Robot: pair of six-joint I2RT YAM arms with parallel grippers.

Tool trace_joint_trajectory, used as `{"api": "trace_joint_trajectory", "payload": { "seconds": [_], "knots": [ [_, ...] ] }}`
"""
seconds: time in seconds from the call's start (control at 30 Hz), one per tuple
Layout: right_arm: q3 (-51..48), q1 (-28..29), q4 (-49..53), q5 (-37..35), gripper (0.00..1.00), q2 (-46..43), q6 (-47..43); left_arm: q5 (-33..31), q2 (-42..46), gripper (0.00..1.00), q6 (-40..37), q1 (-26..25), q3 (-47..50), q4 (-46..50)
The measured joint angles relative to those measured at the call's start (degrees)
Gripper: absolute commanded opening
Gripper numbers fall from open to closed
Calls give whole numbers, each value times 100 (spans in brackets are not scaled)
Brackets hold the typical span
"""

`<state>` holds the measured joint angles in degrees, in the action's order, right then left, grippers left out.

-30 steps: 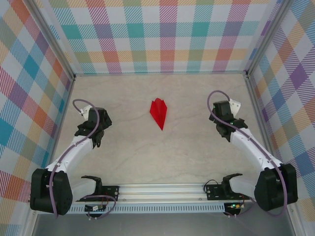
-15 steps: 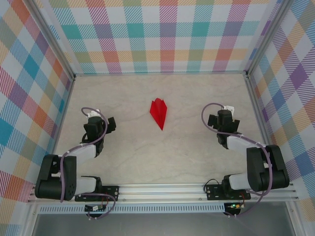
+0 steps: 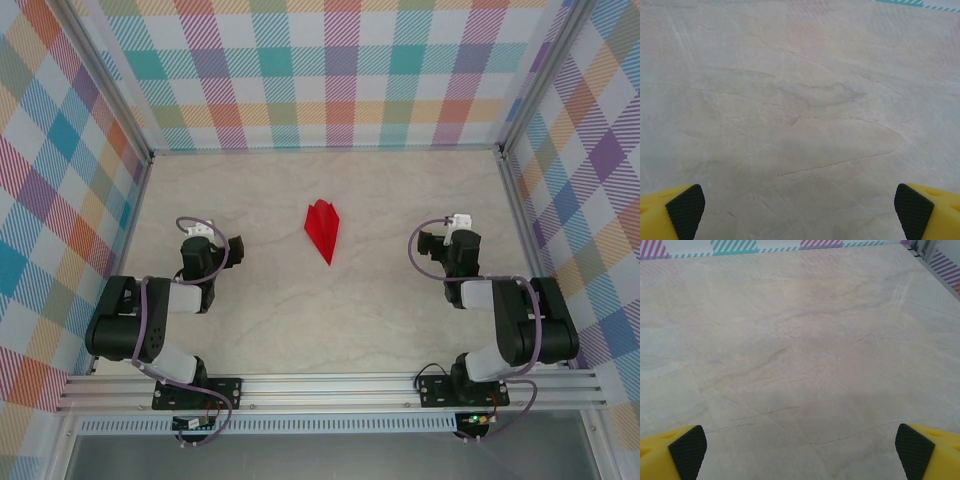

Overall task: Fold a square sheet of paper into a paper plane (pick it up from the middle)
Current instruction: Reset both arms

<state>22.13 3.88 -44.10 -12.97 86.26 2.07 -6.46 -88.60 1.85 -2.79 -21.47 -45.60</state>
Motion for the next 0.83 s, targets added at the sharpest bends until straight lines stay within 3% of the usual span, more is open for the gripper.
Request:
{"api": "trace_joint_trajectory", "payload": {
  "seconds": [0.83],
  "knots": [
    [-2, -127, -201, 302, 100, 103, 2, 260, -61, 100, -299, -46, -203, 66]
  ]
}}
